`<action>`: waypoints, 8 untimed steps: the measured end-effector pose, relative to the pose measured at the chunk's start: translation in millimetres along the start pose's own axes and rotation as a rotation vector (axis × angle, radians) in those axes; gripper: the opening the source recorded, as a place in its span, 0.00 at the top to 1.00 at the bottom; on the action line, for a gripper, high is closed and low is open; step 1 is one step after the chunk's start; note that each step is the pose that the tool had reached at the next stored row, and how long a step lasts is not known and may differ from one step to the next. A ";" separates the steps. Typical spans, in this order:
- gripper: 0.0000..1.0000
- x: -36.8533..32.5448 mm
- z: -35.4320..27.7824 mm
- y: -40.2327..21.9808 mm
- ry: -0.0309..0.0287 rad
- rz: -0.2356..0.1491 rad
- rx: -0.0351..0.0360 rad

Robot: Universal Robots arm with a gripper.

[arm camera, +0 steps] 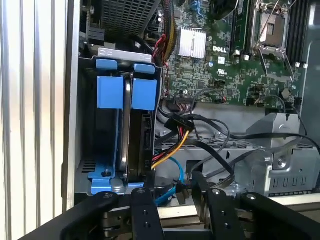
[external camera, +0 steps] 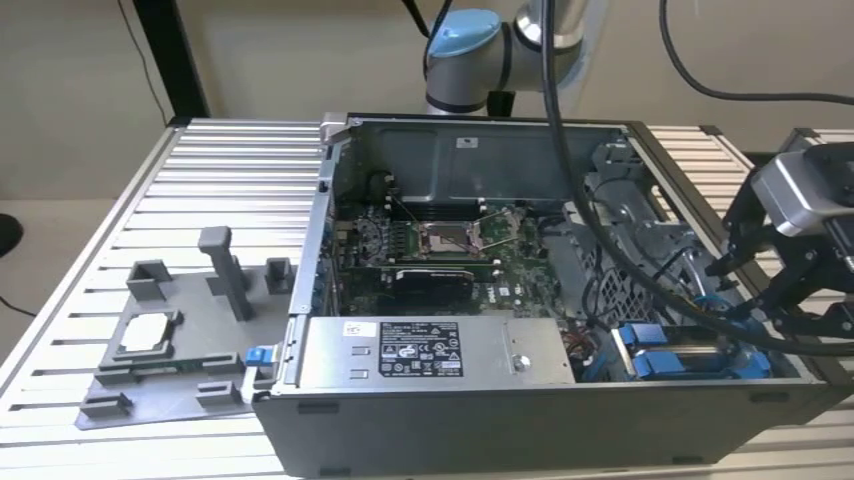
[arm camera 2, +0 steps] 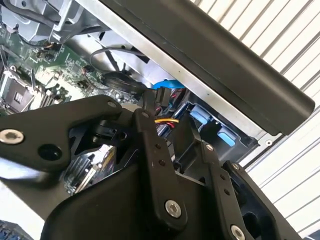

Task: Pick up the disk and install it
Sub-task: 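Insert the second disk wire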

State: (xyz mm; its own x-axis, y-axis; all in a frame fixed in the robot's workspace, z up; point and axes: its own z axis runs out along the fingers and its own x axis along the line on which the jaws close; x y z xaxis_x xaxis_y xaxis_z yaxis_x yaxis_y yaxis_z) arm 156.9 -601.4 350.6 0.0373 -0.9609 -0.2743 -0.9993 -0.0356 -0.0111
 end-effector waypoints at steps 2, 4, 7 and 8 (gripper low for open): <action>0.00 0.2 0.5 -0.8 -0.0032 -0.008 -0.0021; 0.00 0.4 1.0 -1.9 -0.0103 -0.015 -0.0036; 0.00 0.7 2.2 -3.2 -0.0258 -0.023 -0.0050; 0.00 0.8 2.5 -3.7 -0.0310 -0.026 -0.0055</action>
State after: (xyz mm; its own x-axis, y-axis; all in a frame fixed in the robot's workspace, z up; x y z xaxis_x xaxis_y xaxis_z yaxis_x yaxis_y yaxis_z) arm 160.6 -601.4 348.0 0.0628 -0.9507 -0.3037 -0.9980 -0.0617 -0.0132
